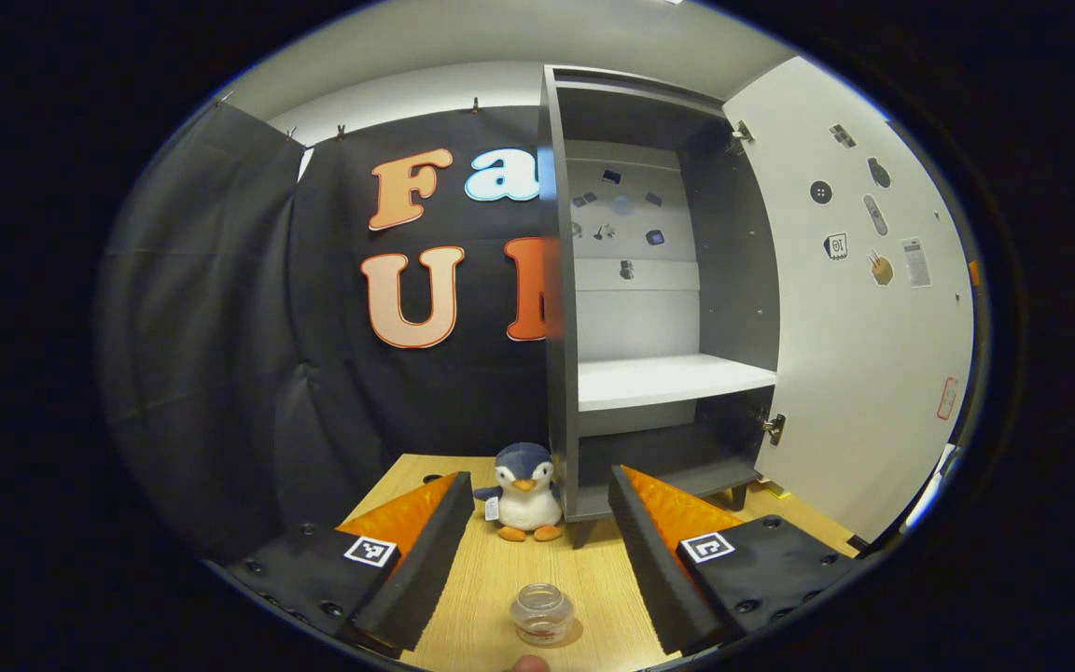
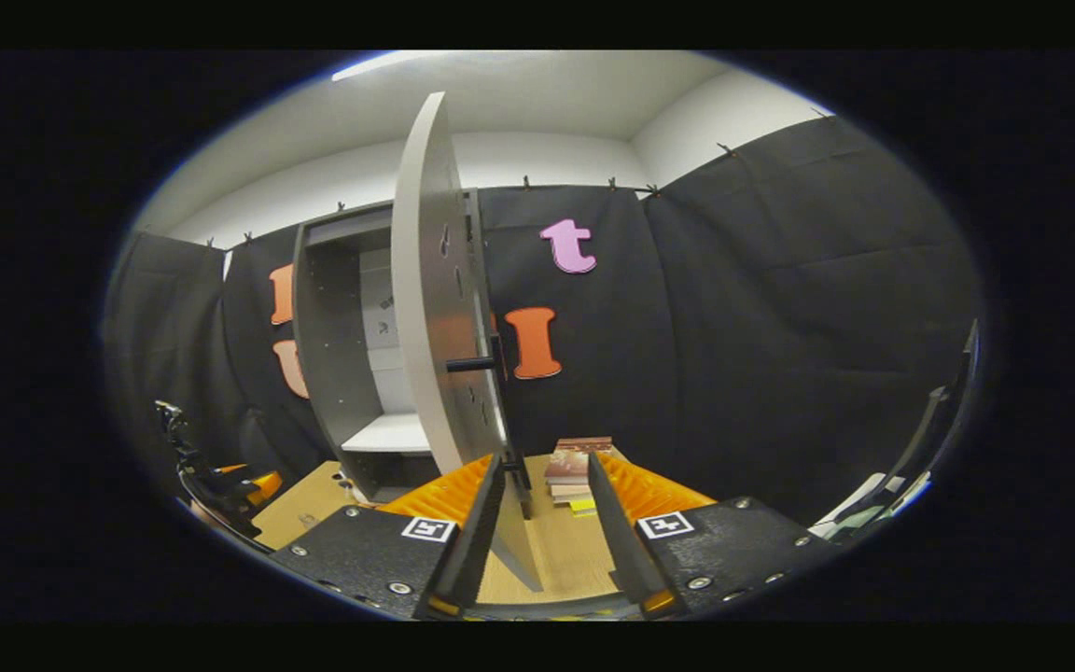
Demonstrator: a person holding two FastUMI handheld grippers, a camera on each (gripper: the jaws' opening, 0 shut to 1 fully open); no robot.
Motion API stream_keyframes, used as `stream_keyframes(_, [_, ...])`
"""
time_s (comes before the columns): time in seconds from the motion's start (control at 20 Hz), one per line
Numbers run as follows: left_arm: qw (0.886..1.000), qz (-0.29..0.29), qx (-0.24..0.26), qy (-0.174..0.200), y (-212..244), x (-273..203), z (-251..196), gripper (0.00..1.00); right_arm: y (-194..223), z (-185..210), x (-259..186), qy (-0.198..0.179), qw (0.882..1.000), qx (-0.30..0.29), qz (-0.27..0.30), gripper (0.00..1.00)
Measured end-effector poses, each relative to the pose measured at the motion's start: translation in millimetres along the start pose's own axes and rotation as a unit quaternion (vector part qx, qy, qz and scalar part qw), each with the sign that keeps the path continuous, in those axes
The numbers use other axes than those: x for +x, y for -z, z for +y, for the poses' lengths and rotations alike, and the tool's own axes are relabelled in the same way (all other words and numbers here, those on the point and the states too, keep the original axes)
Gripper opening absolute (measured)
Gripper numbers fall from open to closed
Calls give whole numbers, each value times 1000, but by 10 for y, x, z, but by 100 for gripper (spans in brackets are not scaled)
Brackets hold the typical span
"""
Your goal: Open the cabinet door with the right hand, grasp the bottle in the cabinet with the left hand and place it on the coaster, then close the cabinet door with the right hand.
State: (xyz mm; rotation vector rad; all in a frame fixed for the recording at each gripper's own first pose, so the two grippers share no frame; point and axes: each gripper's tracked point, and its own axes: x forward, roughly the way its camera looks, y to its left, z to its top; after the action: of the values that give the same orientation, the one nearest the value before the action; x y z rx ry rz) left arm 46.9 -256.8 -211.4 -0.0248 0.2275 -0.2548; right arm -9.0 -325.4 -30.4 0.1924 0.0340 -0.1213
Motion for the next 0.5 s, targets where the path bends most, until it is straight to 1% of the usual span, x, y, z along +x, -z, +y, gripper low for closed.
stream_keyframes(0.15, [1000,0,4,-1,-16,3,7,94,124,28,184,-4,1000,-17,11,58])
stream_keyframes(0.2, [1000,0,2,2,-7,2,-13,95,145,110,215,-12,1000,-23,15,57])
stream_keyframes(0.25, [1000,2,2,4,16,1,-23,95,169,117,243,-5,999,-34,14,58])
stream_keyframes(0.3, [1000,4,1,3,27,0,-13,95,135,144,236,-6,999,-41,11,57])
stream_keyframes(0.4, [1000,8,-3,-2,45,-29,46,95,142,214,227,-8,999,-37,12,56])
stream_keyframes(0.45, [1000,4,-9,-5,9,-33,81,94,148,278,217,-13,999,-28,9,65])
stream_keyframes(0.5, [1000,3,-14,-6,-13,-38,119,95,159,354,214,-22,1000,-19,6,54])
